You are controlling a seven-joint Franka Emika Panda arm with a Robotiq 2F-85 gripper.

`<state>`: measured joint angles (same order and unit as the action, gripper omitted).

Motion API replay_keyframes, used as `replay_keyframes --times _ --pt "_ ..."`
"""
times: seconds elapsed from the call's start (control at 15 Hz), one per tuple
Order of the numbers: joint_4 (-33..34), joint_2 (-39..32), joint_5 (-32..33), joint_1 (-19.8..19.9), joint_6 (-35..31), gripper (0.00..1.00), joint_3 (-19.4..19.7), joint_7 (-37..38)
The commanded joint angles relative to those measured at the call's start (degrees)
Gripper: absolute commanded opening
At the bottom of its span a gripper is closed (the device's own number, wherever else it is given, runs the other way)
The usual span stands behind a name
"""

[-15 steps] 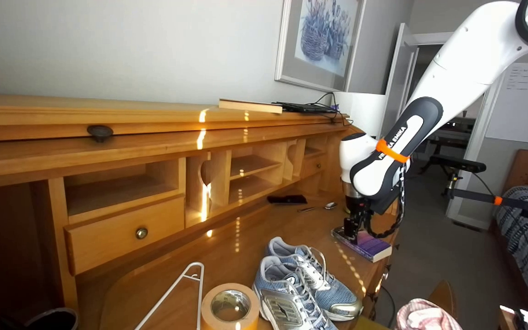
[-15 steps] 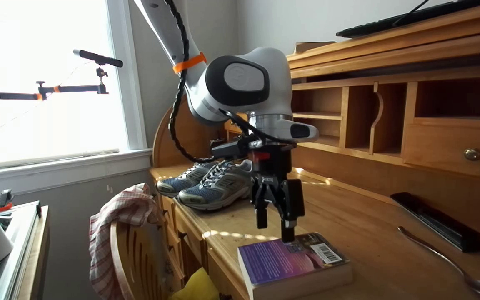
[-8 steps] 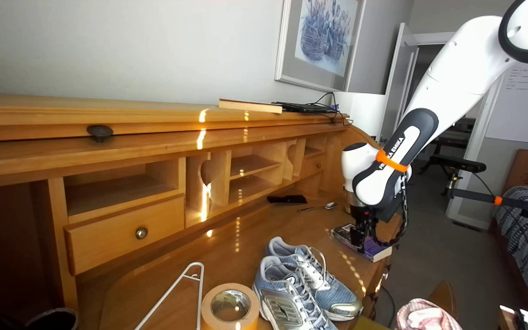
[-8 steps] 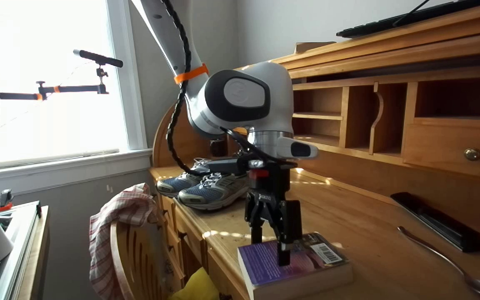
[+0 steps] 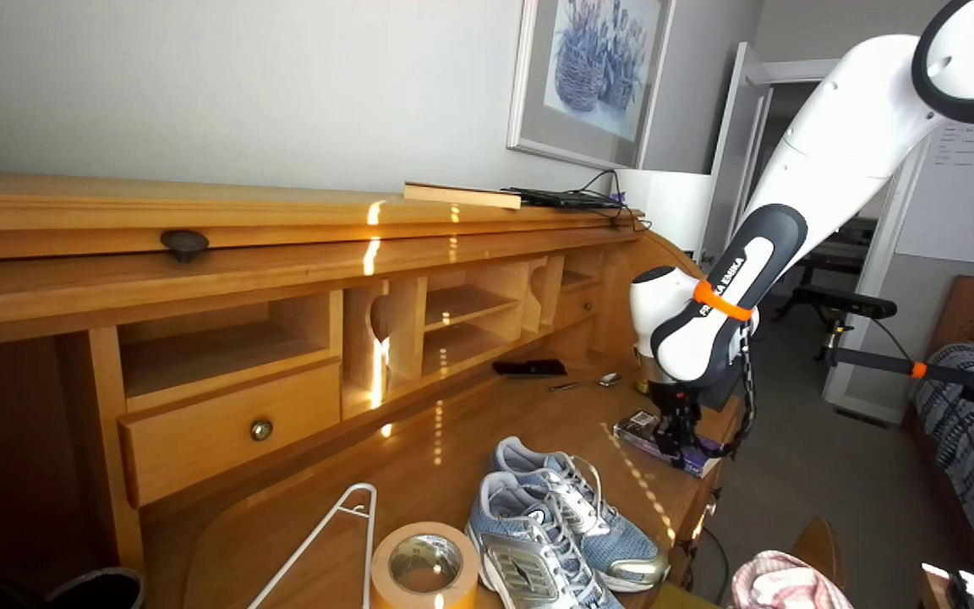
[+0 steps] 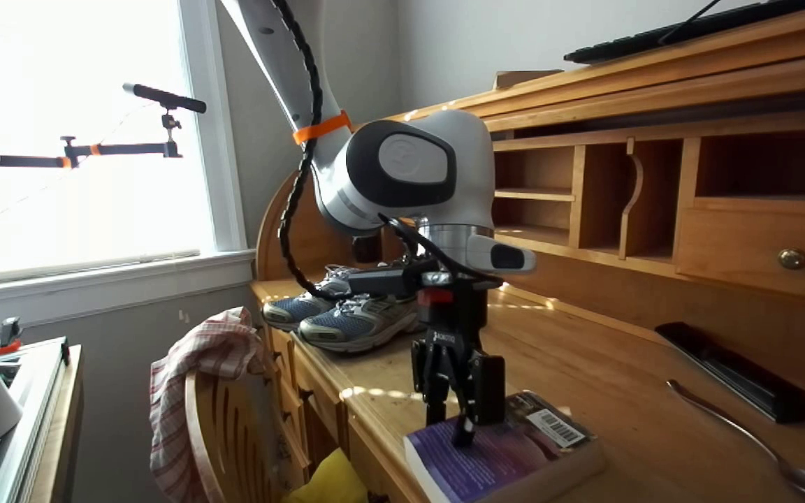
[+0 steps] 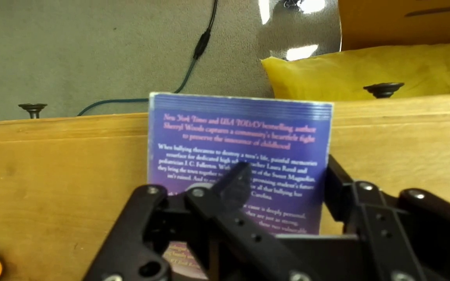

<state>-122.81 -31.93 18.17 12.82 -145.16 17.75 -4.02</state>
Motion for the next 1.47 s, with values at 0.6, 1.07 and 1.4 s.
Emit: replay_keyframes --times 0.6,1.07,1.4 --pt "0.18 -0.25 0.97 0.69 8.05 0.32 -0.49 -4.07" --pt "-3.55 5.05 2.26 -0.93 10.47 0.76 -1.68 -5.0" --pt "-2.71 4.11 3.22 -1.28 11.23 0.9 -2.46 -4.68"
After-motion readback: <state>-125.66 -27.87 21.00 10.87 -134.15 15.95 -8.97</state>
